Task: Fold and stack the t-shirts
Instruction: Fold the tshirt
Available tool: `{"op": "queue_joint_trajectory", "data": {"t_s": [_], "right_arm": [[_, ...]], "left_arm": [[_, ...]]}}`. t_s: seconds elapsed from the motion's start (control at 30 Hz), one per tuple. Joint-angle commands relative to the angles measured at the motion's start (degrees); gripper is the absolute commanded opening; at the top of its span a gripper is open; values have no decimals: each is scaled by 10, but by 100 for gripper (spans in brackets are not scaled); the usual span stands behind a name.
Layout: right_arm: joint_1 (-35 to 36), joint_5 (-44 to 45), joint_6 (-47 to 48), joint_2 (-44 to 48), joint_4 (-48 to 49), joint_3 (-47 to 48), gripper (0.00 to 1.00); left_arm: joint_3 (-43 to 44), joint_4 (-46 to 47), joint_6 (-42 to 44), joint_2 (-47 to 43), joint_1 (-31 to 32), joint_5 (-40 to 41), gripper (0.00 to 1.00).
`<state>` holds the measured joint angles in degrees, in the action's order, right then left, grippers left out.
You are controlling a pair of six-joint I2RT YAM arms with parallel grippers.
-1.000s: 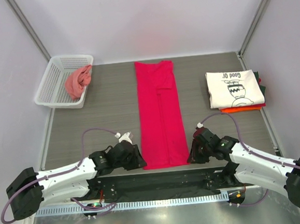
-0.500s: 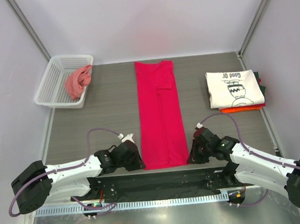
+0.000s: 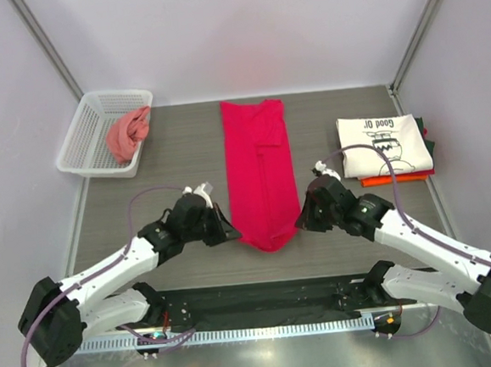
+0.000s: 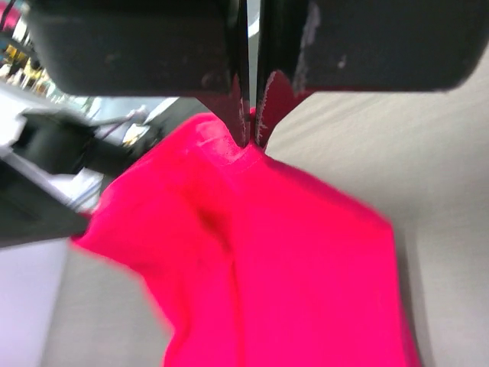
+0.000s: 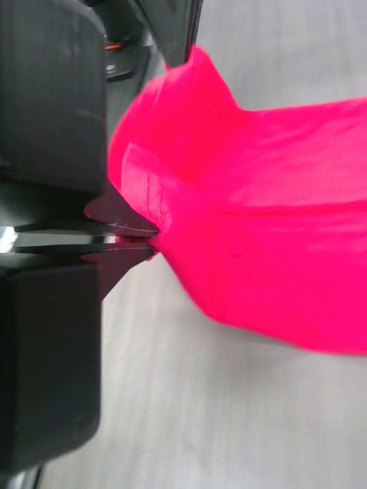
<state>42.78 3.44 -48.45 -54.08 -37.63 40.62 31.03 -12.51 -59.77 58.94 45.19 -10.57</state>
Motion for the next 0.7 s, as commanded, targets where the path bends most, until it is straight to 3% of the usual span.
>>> {"op": "queue_joint_trajectory", "data": {"t_s": [0.0,0.37,0.67], "right_arm": [[-25,67,58,-66,-1,78,1],[-190,5,155,-289,44,277,1],[-222,-27,188,-446,51,417,1]], "left_arm": [[80,-17,63,45,-70,-64,0],[278,-45,118,223,-185,-40,0],[366,-22,113,344,-237,-46,0]]}}
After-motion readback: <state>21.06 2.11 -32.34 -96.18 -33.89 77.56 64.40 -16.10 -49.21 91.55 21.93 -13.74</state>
